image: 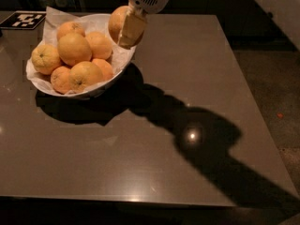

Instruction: Pick orange from white bowl

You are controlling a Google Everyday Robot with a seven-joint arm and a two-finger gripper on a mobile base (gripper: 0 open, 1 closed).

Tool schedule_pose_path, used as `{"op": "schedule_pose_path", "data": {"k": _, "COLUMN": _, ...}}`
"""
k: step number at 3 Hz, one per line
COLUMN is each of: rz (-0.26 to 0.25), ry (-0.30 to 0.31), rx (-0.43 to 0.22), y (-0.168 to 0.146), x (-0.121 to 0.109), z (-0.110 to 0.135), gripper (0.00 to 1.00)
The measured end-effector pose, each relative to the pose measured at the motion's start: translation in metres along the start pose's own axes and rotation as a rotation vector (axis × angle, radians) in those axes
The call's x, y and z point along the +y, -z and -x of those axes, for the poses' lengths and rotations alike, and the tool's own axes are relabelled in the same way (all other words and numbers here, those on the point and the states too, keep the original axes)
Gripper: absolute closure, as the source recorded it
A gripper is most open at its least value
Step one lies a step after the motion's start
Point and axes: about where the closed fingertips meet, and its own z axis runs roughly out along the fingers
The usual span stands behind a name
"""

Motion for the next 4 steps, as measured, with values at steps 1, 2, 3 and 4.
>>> {"op": "schedule_pose_path", "data": {"k": 1, "rz": 0.007, "ry": 0.055, "rx": -0.045, "y": 0.021, "x": 0.013, "z": 0.000, "gripper": 1.00}}
{"op": "schedule_pose_path", "data": {"k": 2, "rz": 0.039, "ry": 0.091, "rx": -0.068, "y": 0.028, "x": 0.029, "z": -0.008, "gripper": 1.00}}
{"op": "schedule_pose_path", "data": {"k": 3, "rz": 0.065, "ry": 0.097, "rx": -0.084, "y": 0.031, "x": 0.042, "z": -0.018, "gripper": 1.00}}
{"op": "schedule_pose_path", "data": {"k": 4, "rz": 0.064, "ry": 0.081, "rx": -0.093, "y": 0.035, "x": 0.050, "z": -0.030, "gripper": 1.00}}
